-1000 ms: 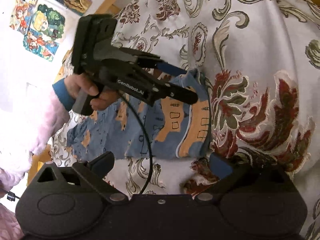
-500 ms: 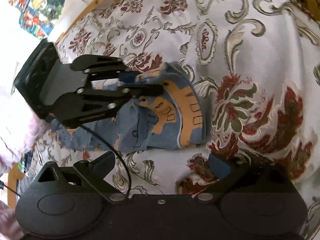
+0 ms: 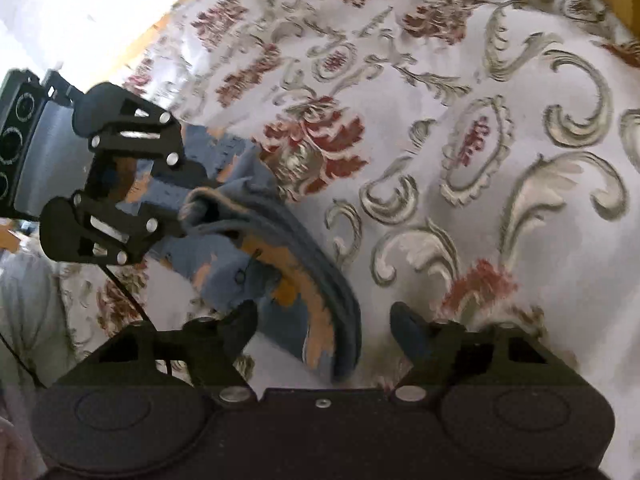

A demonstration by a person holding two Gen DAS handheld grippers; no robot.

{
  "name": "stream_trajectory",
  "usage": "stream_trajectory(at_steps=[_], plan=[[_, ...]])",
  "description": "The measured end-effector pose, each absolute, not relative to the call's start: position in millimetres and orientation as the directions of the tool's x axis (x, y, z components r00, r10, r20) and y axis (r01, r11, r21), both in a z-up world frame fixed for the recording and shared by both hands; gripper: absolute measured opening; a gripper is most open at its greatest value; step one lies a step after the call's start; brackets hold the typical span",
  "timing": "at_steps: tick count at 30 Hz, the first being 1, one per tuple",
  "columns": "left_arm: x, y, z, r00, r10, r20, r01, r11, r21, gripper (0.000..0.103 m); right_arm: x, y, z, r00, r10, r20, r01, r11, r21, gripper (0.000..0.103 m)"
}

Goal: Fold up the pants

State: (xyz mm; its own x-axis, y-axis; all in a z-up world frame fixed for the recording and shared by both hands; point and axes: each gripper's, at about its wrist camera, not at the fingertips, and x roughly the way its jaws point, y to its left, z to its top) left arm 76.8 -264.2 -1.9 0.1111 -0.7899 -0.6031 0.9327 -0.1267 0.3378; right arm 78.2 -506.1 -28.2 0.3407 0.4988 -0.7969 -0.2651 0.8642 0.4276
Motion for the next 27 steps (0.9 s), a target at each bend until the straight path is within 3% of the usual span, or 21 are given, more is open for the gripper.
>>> stream_trajectory(at_steps=[2, 5, 7, 9, 11, 12, 14, 16, 19, 21, 24, 27], plan=[[72.2, -259.7, -0.4, 0.122, -0.799, -0.589, 0.919, -0.133, 0.371, 0.014, 82.0, -510.7, -33.2, 0.342, 0.538, -0.770, -0.261, 0.842, 0.472, 0.064], [62.2, -252.4, 0.7, 0.134, -0.807, -0.576, 0.889, -0.159, 0.429, 0.014, 80.5, -512.8, -37.4, 0.341, 0.565, -0.751, -0.263, 0.824, 0.501, 0.042], [61.1, -251.4, 1.1, 0.139, -0.804, -0.578, 0.890, -0.154, 0.428, 0.014, 78.1, -510.0, -41.4, 0.318, 0.560, -0.765, -0.250, 0.828, 0.502, 0.015], [64.8, -253.8, 0.8, 0.166, -0.797, -0.581, 0.899, -0.119, 0.421, 0.018, 70.1, -505.9, -36.2, 0.337, 0.526, -0.781, -0.253, 0.849, 0.463, 0.013], [77.6, -260.1, 5.0, 0.190, -0.778, -0.598, 0.938, -0.036, 0.344, 0.036, 64.6, -504.0, -29.1, 0.356, 0.488, -0.797, -0.212, 0.873, 0.440, 0.011], [86.5, -263.9, 9.2, 0.185, -0.765, -0.617, 0.961, 0.009, 0.276, 0.044, 62.2, -503.4, -25.1, 0.360, 0.462, -0.811, -0.171, 0.887, 0.429, 0.011], [111.0, -272.9, 19.8, 0.134, -0.745, -0.654, 0.991, 0.113, 0.074, 0.075, 56.8, -501.6, -16.2, 0.367, 0.411, -0.835, -0.089, 0.909, 0.408, 0.010], [137.4, -283.6, 27.1, 0.064, -0.721, -0.690, 0.964, 0.223, -0.144, 0.084, 51.7, -501.8, -9.9, 0.377, 0.400, -0.835, -0.012, 0.904, 0.427, 0.011], [171.9, -306.8, 28.0, -0.051, -0.659, -0.750, 0.825, 0.396, -0.404, 0.081, 50.6, -511.5, -16.5, 0.369, 0.416, -0.831, 0.146, 0.857, 0.494, 0.011], [186.0, -323.3, 25.2, -0.103, -0.635, -0.765, 0.724, 0.479, -0.496, 0.080, 48.3, -517.7, -24.6, 0.371, 0.421, -0.828, 0.232, 0.821, 0.522, 0.011], [196.6, -349.3, 14.2, -0.197, -0.598, -0.777, 0.598, 0.554, -0.579, 0.076, 37.7, -530.7, -28.1, 0.428, 0.421, -0.799, 0.326, 0.753, 0.571, 0.010], [192.9, -377.7, 7.7, -0.273, -0.523, -0.807, 0.582, 0.579, -0.571, 0.075, 27.8, -538.8, -28.6, 0.467, 0.431, -0.772, 0.342, 0.717, 0.608, 0.010]])
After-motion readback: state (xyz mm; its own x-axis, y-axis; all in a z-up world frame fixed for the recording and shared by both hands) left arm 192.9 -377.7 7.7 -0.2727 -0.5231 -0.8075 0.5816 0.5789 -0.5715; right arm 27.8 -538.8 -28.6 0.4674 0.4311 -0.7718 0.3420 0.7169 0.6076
